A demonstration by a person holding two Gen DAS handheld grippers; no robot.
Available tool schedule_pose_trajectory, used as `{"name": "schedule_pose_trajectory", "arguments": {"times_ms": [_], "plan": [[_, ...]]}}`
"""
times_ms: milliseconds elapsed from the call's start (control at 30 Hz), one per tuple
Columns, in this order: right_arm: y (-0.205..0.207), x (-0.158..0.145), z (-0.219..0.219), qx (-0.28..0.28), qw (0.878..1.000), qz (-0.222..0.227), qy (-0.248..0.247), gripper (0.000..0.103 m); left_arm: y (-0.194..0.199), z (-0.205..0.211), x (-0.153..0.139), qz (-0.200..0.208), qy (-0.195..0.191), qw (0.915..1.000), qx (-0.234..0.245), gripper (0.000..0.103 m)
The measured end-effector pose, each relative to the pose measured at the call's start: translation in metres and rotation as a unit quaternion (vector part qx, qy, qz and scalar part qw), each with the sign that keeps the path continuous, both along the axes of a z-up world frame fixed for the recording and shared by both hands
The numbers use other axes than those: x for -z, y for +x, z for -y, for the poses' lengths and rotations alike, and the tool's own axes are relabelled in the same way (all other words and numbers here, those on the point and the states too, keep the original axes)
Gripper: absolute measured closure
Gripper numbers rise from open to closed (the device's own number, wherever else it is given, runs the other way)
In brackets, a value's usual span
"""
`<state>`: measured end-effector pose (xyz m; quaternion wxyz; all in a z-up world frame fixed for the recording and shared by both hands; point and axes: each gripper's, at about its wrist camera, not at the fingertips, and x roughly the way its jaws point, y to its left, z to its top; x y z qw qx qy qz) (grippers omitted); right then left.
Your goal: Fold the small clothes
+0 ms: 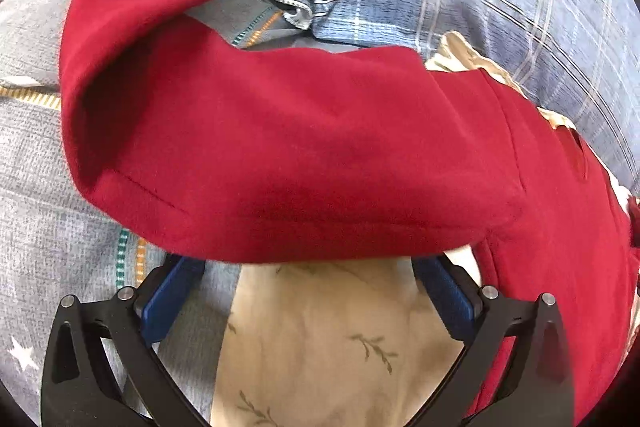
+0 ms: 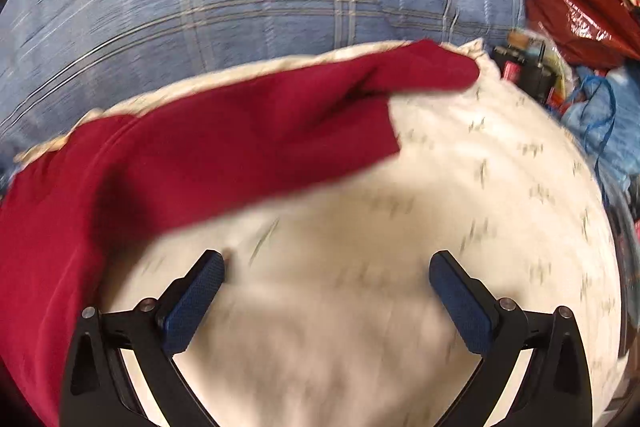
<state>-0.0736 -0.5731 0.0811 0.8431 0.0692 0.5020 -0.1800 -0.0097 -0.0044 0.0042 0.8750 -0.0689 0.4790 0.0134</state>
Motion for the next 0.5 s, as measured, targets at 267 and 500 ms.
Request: {"name": "schedule_pose_trajectory", "arguments": {"times_ms": [267, 500], "plan": [[-0.041, -0.048, -0.081, -0.079, 0.995, 0.025, 0.048, 0.000, -0.029, 0.018, -0.035, 0.041, 0.032, 0.9984, 0.020, 0.000], [-0.021, -0.078, -0.157, -0.150, 0.982, 0.059, 0.096, 0.000, -0.046, 0.040, -0.070, 0.081, 0.022, 0.9952, 0.051, 0.000]]}}
